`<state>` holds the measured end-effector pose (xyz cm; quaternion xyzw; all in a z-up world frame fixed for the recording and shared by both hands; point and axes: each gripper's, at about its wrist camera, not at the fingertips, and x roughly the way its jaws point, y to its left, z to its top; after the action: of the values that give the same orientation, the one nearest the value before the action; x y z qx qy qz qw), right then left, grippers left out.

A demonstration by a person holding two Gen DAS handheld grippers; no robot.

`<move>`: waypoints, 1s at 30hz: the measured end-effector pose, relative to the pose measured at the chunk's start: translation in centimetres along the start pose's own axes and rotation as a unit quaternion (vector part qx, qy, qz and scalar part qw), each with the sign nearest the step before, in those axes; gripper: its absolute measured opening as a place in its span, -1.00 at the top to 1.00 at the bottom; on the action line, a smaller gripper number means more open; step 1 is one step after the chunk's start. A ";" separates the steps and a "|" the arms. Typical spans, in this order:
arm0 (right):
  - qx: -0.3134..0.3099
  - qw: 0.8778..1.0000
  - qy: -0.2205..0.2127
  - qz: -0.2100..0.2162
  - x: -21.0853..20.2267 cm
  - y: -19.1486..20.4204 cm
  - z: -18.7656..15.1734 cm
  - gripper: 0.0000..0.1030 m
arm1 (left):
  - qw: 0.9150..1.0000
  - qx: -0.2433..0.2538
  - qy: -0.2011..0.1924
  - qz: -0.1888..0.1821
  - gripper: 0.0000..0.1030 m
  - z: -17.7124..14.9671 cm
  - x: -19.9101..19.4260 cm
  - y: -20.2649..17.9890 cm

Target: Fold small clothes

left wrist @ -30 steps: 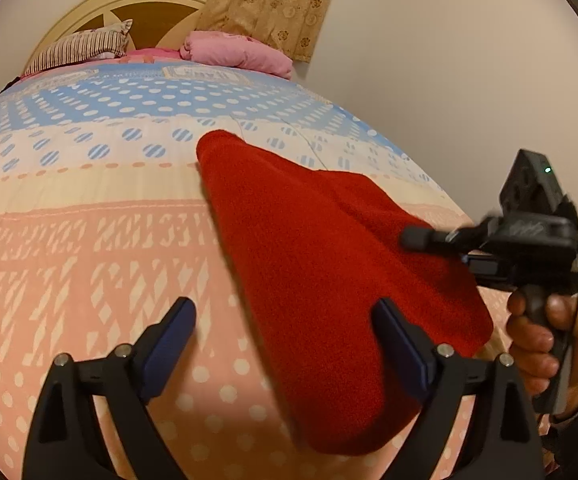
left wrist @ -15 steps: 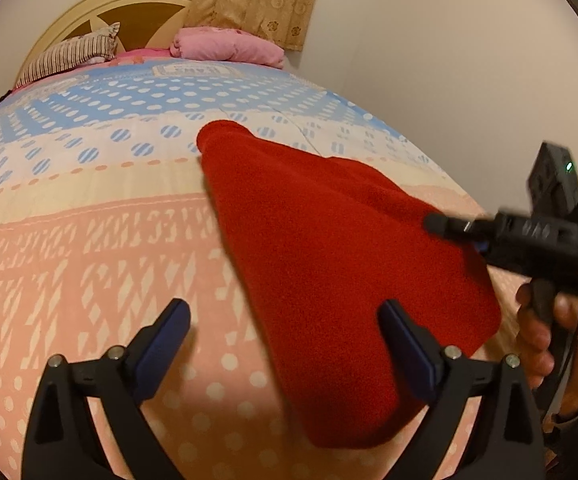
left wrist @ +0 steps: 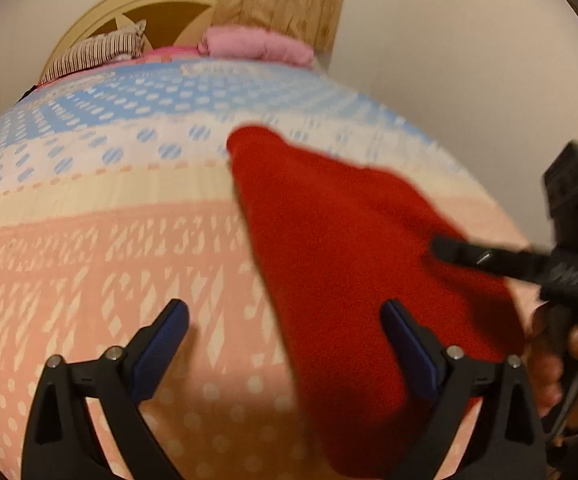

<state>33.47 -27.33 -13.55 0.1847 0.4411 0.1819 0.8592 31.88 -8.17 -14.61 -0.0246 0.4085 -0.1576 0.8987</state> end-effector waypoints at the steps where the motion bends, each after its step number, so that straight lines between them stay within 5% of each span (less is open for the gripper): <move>1: 0.007 1.000 -0.009 0.016 -0.3 -0.8 -0.2 0.24 | 1.000 -0.008 0.010 0.000 -1.00 -0.2 0.5 0.2; 12: -0.051 0.999 -0.001 0.010 -0.5 -0.4 -1.4 0.28 | 0.999 -0.024 0.012 -0.028 -1.00 -0.6 0.1 0.3; 19: -0.022 0.998 -0.027 0.054 -1.3 -1.9 -1.9 0.32 | 0.998 -0.038 0.017 -0.048 -1.00 -0.7 0.4 0.9; 21: -0.013 0.998 -0.026 0.063 -2.0 -1.6 -1.5 0.23 | 0.998 -0.039 0.011 -0.049 -1.00 -0.7 0.3 0.9; 23: 0.015 0.994 -0.046 0.093 -3.4 -1.9 -0.8 -0.13 | 0.998 -0.035 -0.001 -0.053 -1.00 -0.8 -0.1 0.8; 25: 0.045 0.991 -0.084 0.091 -4.8 -2.9 0.1 -0.28 | 0.998 -0.020 -0.007 -0.053 -1.00 -0.9 -0.3 0.1; 30: 0.119 0.989 -0.079 0.040 -3.8 -7.0 1.6 -0.28 | 0.998 -0.002 0.004 -0.055 -0.99 -0.8 0.1 -0.5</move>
<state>33.77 -35.47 -13.38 0.3169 0.3821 0.1472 0.8555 31.22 -8.62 -15.12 -0.0482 0.4101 -0.2058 0.8872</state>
